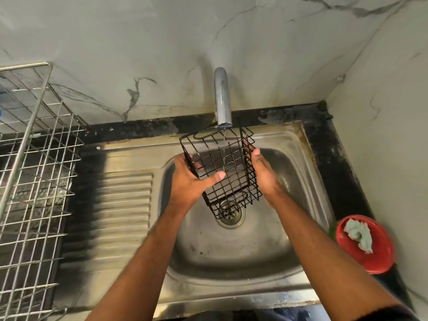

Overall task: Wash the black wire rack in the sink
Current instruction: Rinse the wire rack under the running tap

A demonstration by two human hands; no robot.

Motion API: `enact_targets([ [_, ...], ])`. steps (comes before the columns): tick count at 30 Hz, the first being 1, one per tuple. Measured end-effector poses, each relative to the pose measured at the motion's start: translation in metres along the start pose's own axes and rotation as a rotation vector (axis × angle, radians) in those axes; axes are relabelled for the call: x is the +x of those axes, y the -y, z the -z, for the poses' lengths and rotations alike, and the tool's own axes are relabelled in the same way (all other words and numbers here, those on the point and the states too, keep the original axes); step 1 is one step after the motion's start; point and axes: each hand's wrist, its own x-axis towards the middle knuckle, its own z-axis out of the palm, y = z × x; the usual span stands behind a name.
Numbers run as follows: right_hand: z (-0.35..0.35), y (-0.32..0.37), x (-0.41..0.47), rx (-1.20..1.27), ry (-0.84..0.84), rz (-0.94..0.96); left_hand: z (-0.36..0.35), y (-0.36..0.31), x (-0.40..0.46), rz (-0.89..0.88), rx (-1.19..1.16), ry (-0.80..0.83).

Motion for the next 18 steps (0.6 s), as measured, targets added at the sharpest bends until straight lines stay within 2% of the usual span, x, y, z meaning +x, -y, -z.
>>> enact_targets([
  [7,-0.025,0.009,0.018,-0.069,0.093,0.003,0.011,0.005,-0.010,0.062,0.002,-0.172],
  [12,-0.040,0.016,0.024,-0.049,0.034,-0.022,0.016,-0.003,-0.019,0.088,0.019,-0.222],
  [18,-0.057,0.012,0.027,0.120,-0.035,-0.067,0.019,-0.002,-0.035,-0.026,-0.126,-0.089],
])
